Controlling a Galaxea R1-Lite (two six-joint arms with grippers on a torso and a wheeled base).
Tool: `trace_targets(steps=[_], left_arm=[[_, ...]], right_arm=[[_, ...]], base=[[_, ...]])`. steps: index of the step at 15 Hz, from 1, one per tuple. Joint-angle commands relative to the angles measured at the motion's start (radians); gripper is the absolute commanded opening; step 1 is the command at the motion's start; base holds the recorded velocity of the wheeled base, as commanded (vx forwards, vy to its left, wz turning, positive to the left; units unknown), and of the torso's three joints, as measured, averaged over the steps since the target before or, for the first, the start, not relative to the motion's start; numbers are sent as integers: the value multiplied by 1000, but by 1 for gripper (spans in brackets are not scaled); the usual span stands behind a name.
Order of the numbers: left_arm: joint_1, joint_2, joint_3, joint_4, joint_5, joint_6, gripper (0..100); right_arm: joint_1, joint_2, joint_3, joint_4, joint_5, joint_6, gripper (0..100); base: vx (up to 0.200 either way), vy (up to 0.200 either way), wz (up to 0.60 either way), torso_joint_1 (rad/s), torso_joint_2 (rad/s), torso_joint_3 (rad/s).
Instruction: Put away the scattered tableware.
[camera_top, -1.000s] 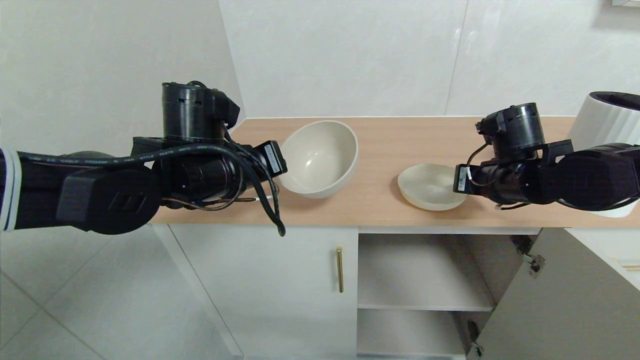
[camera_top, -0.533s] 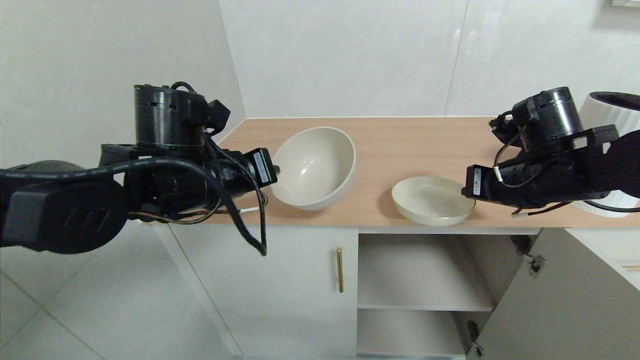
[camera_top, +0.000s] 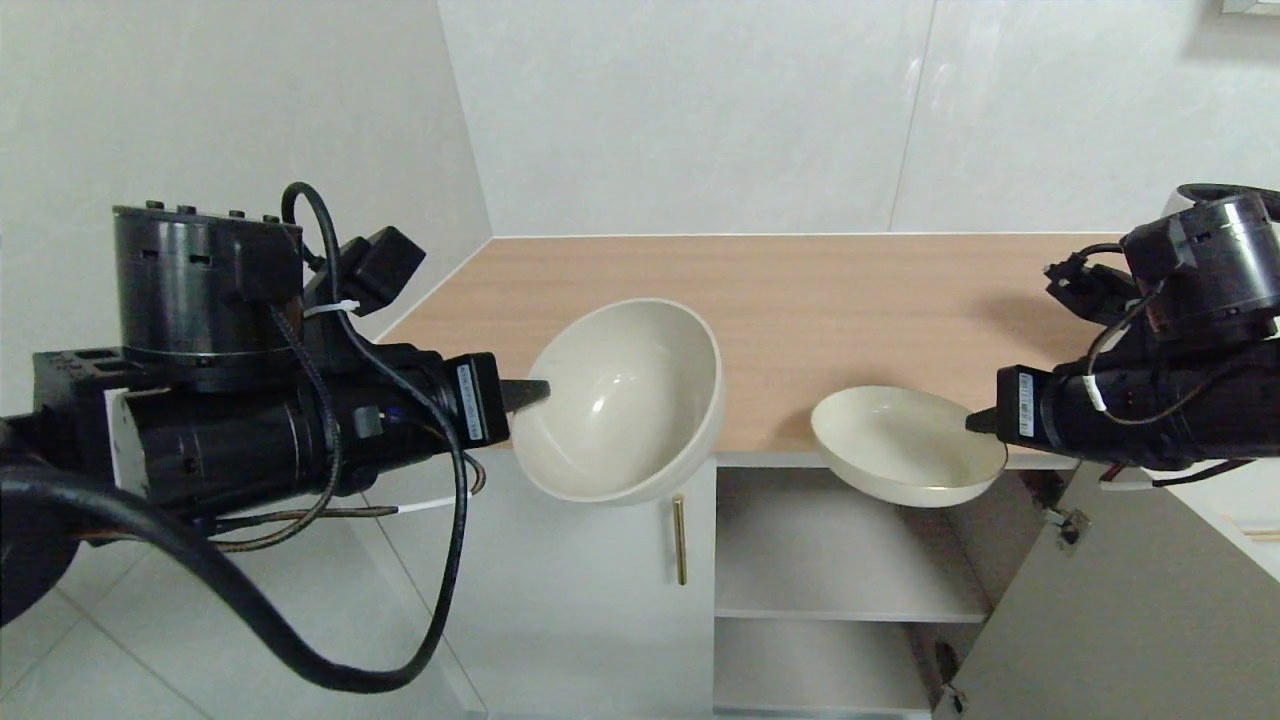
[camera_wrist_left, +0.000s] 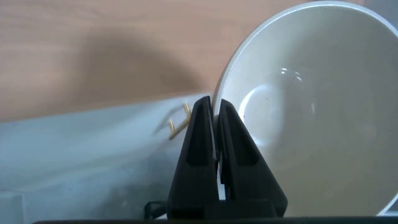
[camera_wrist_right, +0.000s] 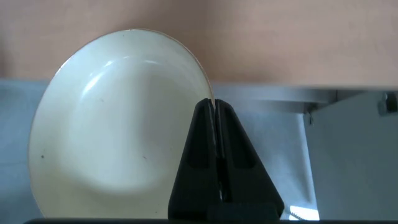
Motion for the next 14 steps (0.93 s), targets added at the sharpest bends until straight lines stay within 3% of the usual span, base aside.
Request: trace_targets(steps=[1,4,9,14], left_arm=[[-12,12,18,-1,-3,14,0],[-30,41,35,-1,-4,34,0],[-43,43,35,-1,-3,34,0],[-43,54,35,-1,-1,35,0]], right_arm=[[0,-49,41,-1,1,-3,0],[0,-48,50,-1,1,-5,0],[0,-51,52,1,1,-6,0],[0,-34,55,-1,1,-8,0]], base=[[0,0,0,0,0,0],[0,0,0,0,0,0],[-200,0,0,3,2,1],[0,0,0,0,0,0]])
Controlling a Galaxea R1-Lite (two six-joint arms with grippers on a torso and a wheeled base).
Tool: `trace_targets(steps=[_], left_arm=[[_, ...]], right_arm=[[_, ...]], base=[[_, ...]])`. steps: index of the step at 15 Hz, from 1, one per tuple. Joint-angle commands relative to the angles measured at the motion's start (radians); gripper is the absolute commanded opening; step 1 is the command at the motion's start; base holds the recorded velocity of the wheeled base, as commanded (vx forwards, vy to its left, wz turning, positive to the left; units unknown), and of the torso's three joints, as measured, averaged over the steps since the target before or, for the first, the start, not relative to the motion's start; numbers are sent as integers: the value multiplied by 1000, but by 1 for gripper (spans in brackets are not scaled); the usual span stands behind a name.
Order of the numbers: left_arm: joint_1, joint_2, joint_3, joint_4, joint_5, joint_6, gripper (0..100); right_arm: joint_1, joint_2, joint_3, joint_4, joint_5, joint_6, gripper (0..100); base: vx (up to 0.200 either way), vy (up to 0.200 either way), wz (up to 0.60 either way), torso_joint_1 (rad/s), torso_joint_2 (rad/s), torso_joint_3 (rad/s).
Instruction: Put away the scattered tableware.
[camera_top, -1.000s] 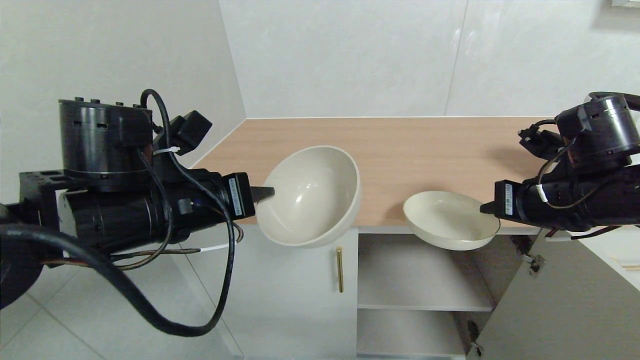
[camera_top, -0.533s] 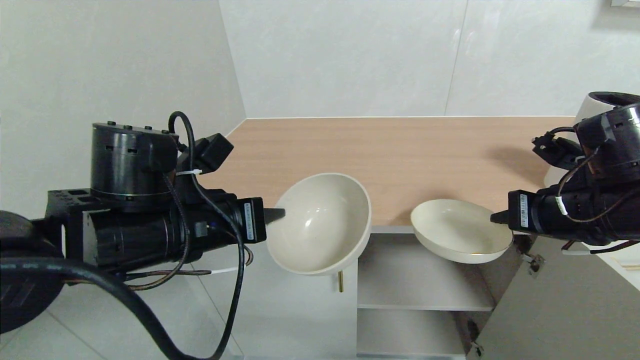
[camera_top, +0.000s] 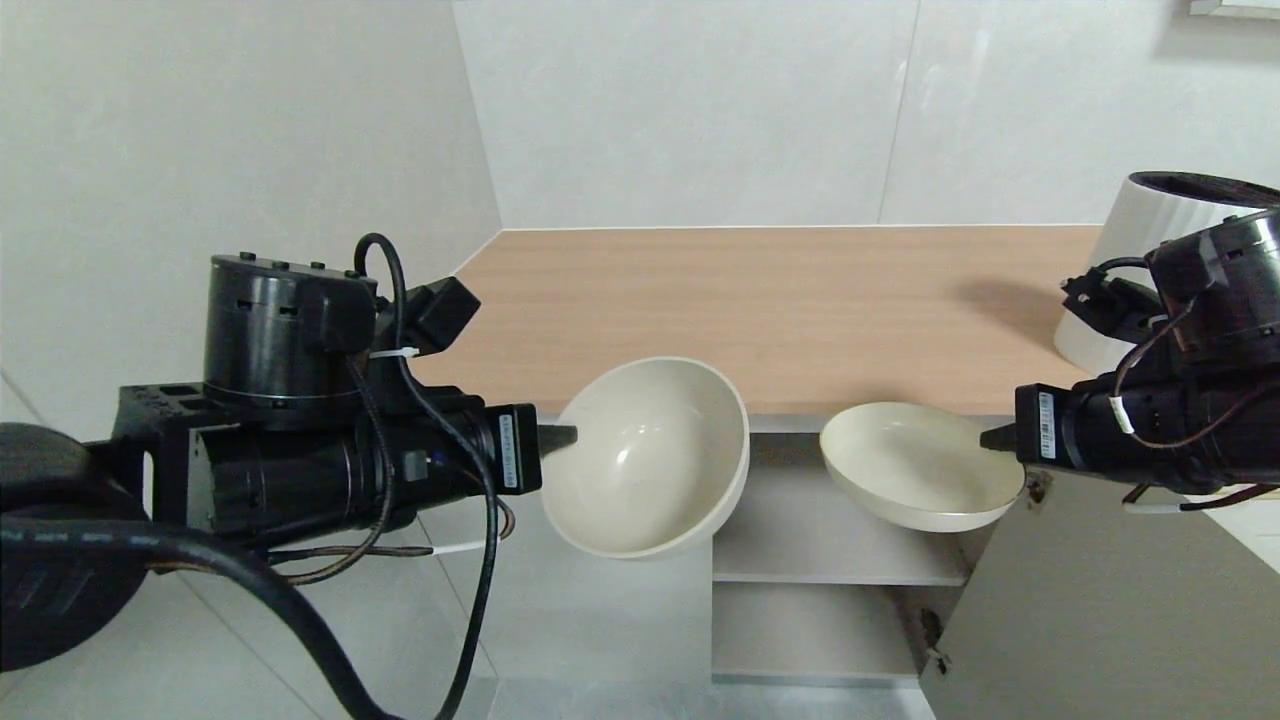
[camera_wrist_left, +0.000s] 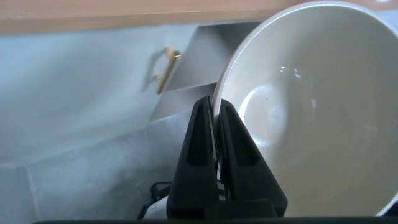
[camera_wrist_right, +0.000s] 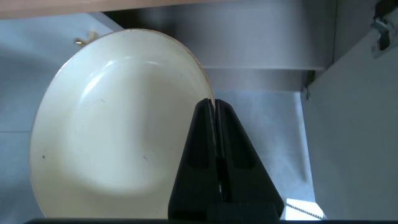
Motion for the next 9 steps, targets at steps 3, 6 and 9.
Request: trace_targets(steps=[3,6,9], left_arm=[[-1,14,0,0,0,0,0],[-1,14,-2,0,0,0,0],[-1,16,-2,0,0,0,0]], right_arm=[[0,21,0,-11,-1,0,0],[0,36,3,-20,-1,0,0],[0,44,0,-22,-3,0,0]], base=[[0,0,0,0,0,0],[0,0,0,0,0,0],[0,0,0,0,0,0]])
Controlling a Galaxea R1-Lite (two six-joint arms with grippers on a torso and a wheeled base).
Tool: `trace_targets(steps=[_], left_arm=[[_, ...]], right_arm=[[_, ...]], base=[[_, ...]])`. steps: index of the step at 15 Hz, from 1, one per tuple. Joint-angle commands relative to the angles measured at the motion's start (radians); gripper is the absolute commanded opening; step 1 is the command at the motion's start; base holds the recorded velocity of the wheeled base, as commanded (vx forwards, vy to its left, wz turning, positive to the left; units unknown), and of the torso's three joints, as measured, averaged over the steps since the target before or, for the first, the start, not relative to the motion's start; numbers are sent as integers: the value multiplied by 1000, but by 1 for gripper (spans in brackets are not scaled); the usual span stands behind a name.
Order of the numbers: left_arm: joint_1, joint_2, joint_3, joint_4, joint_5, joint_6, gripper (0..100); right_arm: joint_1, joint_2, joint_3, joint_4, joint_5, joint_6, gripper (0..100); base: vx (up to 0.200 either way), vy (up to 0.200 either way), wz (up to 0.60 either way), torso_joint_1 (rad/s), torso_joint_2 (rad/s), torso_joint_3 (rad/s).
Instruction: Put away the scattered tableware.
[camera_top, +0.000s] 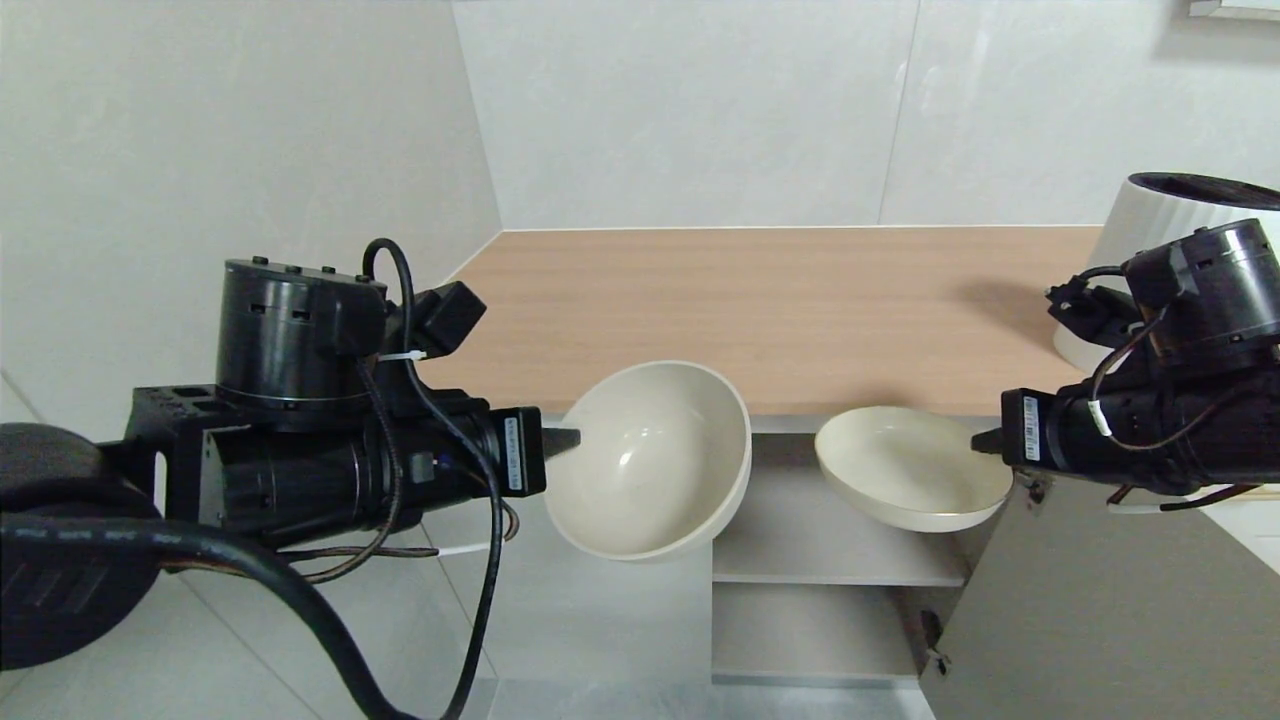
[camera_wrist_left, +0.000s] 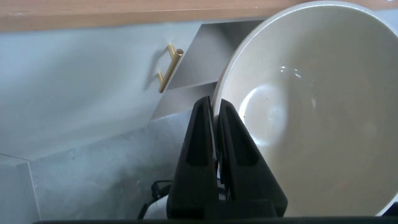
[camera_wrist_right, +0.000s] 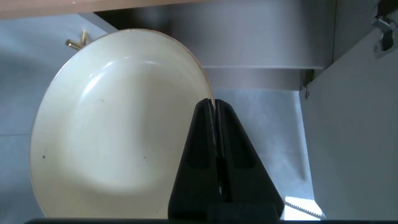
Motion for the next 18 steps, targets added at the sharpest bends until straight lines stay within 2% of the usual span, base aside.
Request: trace_targets(steps=[1,18], left_arm=[[0,3,0,0,0,-2,0],[0,-4,0,0,1,-2,0]], right_arm=[[0,12,-3,0,0,0,0],[-1,42,-3,0,-2,0,0]], base=[[0,0,0,0,0,0],[0,0,0,-152,397,238]])
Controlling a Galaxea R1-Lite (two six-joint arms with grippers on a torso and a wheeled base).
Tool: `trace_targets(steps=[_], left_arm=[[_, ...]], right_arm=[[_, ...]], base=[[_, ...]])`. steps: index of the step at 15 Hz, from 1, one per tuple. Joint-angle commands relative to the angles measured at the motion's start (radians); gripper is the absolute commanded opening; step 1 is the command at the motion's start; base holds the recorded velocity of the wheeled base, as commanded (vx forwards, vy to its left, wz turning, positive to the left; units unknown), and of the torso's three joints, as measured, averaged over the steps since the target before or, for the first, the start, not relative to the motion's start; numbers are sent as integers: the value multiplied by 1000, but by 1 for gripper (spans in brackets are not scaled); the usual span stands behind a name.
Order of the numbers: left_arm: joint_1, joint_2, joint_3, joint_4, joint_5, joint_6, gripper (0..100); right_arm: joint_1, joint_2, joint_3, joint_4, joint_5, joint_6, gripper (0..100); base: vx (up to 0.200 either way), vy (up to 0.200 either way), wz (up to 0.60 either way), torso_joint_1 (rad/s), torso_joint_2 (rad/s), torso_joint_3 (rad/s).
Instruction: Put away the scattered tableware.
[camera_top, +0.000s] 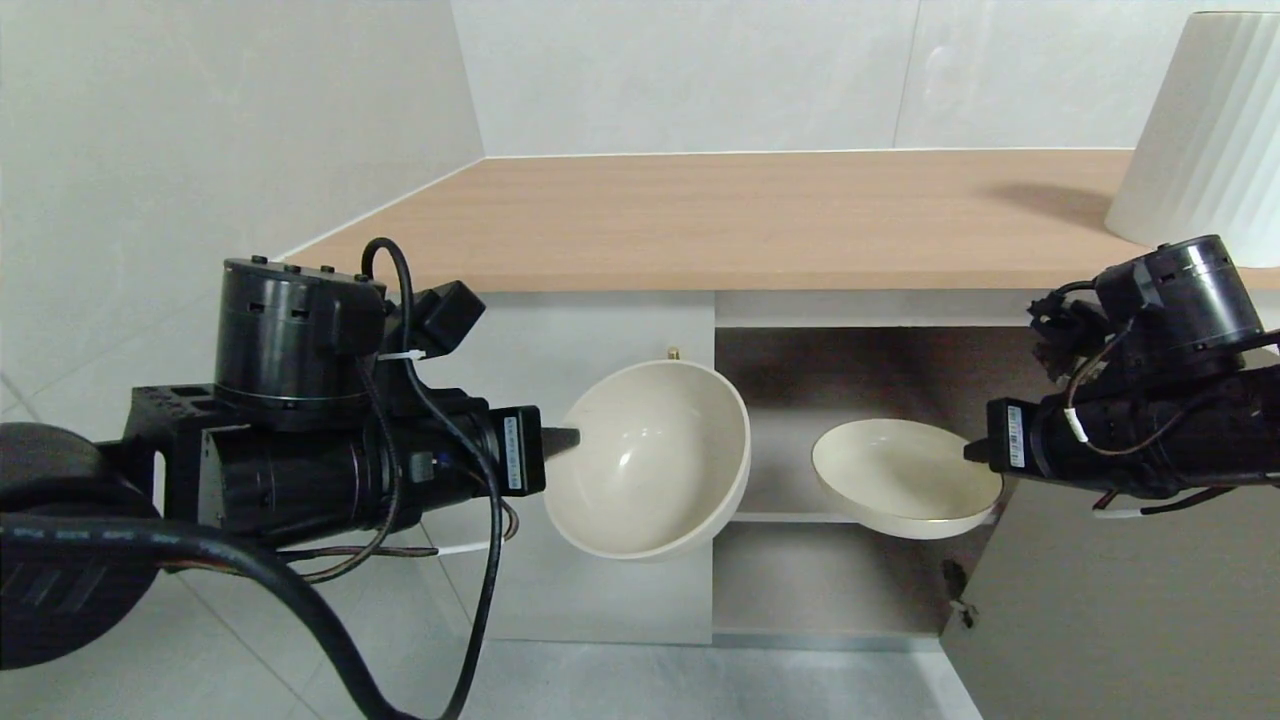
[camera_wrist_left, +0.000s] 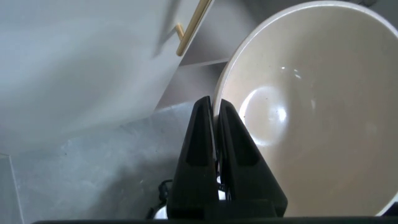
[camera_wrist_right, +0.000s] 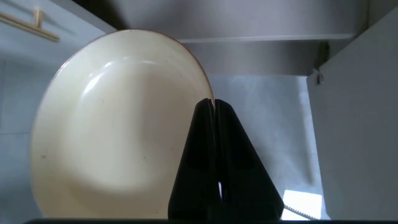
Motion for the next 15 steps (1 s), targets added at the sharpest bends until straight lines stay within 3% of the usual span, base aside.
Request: trace_targets(steps=[1,4,8,13,15], left_arm=[[0,-1,0,-1,0,1,0],[0,-2,0,-1,0,1,0],[0,2,0,-1,0,-1,0],[-2,6,0,-1,-2,-1,0],[-2,7,0,-1,-2,1,0]], right_arm=[[1,4,0,-1,0,0,0],[1,19,-3,-4,-1,0,0],[1,167,17,-134,-9,0,0],[-75,486,17,-435,-26,8,0],[-91,596,14,-579,-89,8,0]], base=[[0,0,0,-32,100,41],[0,0,0,-6,19,12],[0,0,0,0,0,0],[0,0,0,0,0,0],[0,0,0,0,0,0]])
